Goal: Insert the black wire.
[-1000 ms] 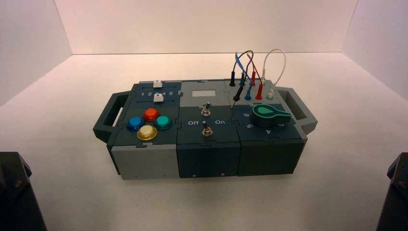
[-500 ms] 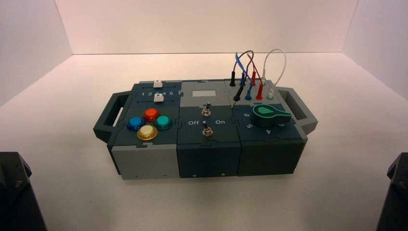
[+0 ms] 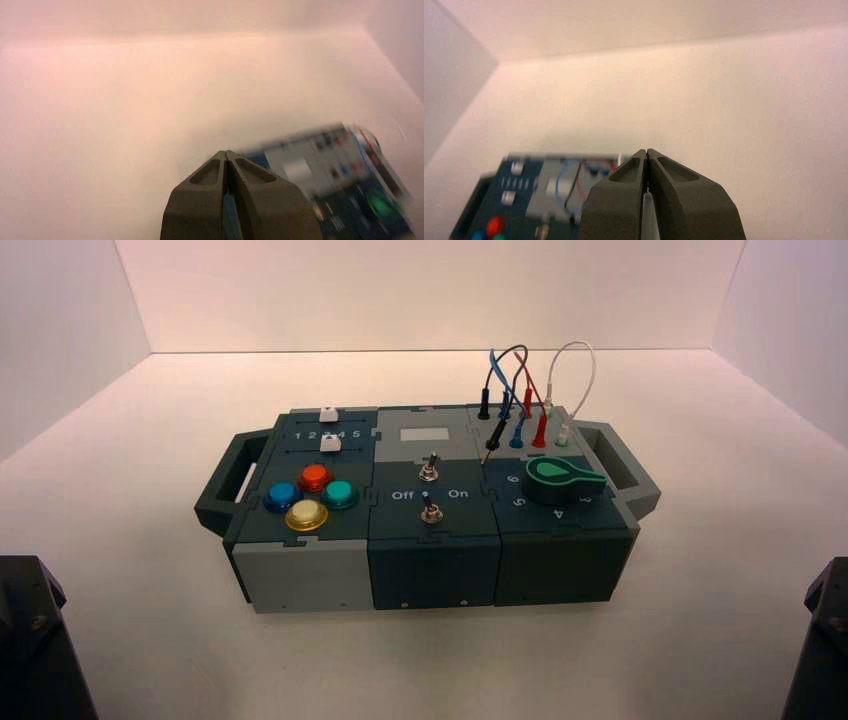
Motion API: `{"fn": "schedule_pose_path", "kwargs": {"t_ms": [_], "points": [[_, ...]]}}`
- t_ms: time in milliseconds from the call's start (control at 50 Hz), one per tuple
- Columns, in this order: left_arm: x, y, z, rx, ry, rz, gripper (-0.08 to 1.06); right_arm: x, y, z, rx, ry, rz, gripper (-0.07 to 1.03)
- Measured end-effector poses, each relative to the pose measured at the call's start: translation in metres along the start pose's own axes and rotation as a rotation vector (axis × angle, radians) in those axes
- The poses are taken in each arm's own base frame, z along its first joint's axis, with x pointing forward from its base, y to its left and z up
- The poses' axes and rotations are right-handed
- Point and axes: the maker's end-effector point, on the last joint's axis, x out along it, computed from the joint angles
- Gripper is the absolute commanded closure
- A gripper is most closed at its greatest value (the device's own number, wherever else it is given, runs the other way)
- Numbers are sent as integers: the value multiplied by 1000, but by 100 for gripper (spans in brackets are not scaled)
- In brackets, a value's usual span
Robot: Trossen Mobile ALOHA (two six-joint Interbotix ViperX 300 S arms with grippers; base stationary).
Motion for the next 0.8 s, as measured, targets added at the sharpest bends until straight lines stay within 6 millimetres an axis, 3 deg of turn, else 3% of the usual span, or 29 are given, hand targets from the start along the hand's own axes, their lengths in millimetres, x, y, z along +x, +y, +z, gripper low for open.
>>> {"fn": "schedule_pose_path", "kwargs": {"t_ms": [200, 380, 600, 800], "points": [[3, -22, -35, 5, 158, -81, 101, 0, 13, -36, 58, 100, 76, 98], [6, -34, -53, 27, 213, -124, 101, 0, 27, -60, 86, 180, 142, 98], [12, -33, -60, 29, 248, -116, 101, 2, 32, -75, 80, 297, 148, 98], [20, -33, -65, 46, 288, -105, 101, 10, 47, -75, 41, 424, 168, 98]]}}
